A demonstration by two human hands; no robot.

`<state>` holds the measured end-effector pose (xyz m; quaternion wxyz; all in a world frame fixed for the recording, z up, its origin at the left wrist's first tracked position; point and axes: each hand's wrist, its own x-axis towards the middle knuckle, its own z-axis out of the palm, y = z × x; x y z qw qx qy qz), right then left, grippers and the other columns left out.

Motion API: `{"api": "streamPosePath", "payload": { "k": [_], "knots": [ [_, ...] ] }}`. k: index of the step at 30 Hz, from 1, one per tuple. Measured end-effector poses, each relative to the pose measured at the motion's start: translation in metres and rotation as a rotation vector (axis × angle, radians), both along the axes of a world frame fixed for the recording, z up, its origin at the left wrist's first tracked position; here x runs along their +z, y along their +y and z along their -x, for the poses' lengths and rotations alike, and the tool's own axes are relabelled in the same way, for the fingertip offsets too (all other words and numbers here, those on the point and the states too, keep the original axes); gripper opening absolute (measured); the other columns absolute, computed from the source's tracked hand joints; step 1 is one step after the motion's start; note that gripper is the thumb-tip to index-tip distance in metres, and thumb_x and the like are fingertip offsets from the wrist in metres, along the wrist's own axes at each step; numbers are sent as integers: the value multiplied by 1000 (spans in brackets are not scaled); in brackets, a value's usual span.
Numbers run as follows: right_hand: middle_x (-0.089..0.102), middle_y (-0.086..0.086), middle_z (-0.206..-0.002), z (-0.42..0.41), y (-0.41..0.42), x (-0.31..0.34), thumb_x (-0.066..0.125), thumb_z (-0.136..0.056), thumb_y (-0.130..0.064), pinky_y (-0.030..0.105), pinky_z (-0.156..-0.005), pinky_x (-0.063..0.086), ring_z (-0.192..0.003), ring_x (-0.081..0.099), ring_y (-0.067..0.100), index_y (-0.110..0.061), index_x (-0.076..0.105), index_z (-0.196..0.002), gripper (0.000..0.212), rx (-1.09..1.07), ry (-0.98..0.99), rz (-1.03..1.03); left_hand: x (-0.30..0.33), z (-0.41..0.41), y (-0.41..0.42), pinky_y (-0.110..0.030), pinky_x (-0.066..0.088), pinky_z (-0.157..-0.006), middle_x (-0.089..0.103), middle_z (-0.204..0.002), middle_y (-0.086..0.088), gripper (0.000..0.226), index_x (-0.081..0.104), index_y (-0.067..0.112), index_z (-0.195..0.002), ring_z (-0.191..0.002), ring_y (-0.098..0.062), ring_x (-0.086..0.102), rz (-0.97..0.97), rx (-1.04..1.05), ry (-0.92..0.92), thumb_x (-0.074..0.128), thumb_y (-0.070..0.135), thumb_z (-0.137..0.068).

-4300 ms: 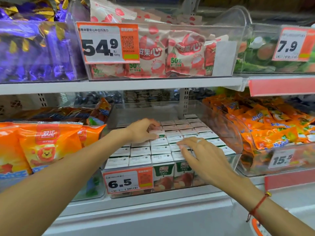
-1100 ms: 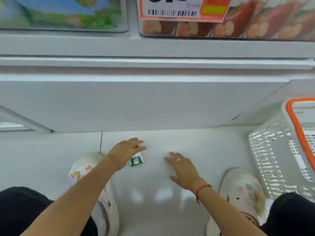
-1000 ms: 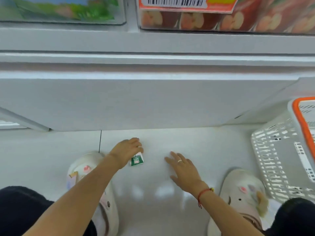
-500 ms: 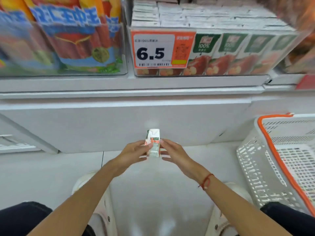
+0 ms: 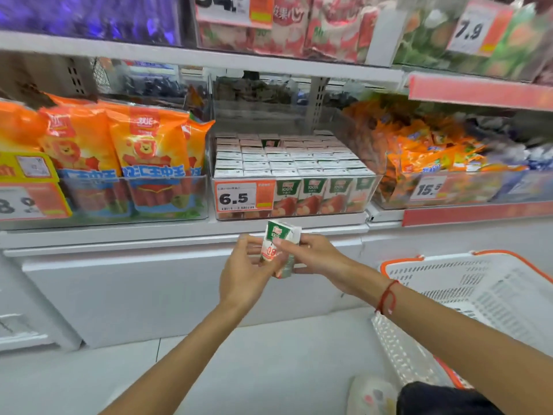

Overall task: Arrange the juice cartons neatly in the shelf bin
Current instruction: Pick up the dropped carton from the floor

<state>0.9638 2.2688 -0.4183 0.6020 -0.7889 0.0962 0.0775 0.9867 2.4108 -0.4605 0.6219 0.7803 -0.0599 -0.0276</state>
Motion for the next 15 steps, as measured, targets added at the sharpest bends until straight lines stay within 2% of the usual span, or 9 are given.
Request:
{"api": "streamPosePath", "payload": {
  "k": [2, 4, 6, 9, 11, 13, 15],
  "knots": [
    [75, 0, -104, 5, -16, 13, 63, -92, -41, 31, -89, 56, -96, 71, 14, -17, 69, -114, 33, -40, 5, 31, 8, 8, -17, -24, 51, -74, 68, -89, 22, 33, 56, 31, -99, -82, 6, 64, -17, -14, -93, 78, 42, -77],
    [75, 1, -105, 11, -39, 25, 58, -94, -43, 30, -86, 56, -96, 71, 16, -18, 69, -113, 33, -70, 19, 54, 14, 15, -37, -19, 49, -73, 66, -90, 27, 24, 56, 38, -99, -85, 10, 62, 1, -82, -127, 73, 43, -82],
    [74, 2, -107, 18, -68, 35, 57, -95, -43, 30, -87, 55, -96, 70, 17, -19, 67, -115, 33, -99, 46, 73, 19, 18, -62, -20, 48, -78, 65, -96, 24, 22, 55, 46, -104, -93, 5, 62, -12, -164, -149, 67, 42, -87],
    [73, 3, -109, 30, -120, 36, 66, -89, -40, 34, -93, 54, -99, 69, 18, -20, 67, -117, 34, -136, 69, 100, 19, 18, -109, -24, 48, -87, 68, -105, 18, 25, 62, 38, -117, -100, 0, 62, -11, -305, -184, 61, 40, -92],
    [74, 2, -107, 40, -158, 24, 71, -85, -36, 34, -89, 55, -100, 69, 18, -20, 67, -116, 35, -210, 72, 85, 10, 17, -143, -20, 46, -89, 66, -109, 20, 28, 59, 37, -125, -103, 0, 61, -42, -441, -196, 55, 37, -97],
    [76, 3, -98, 53, -199, 2, 74, -81, -35, 32, -83, 56, -93, 71, 18, -17, 68, -109, 34, -325, 85, 28, -10, 14, -175, -21, 43, -95, 61, -124, 15, 32, 55, 32, -131, -116, -5, 55, -166, -561, -230, 47, 34, -101],
    [76, 3, -86, 66, -240, -29, 76, -77, -33, 33, -83, 57, -89, 72, 19, -14, 68, -98, 30, -472, 110, -51, -40, 8, -204, -26, 36, -103, 52, -138, 10, 35, 50, 30, -136, -129, -10, 45, -382, -637, -333, 42, 31, -102]
  ]
}}
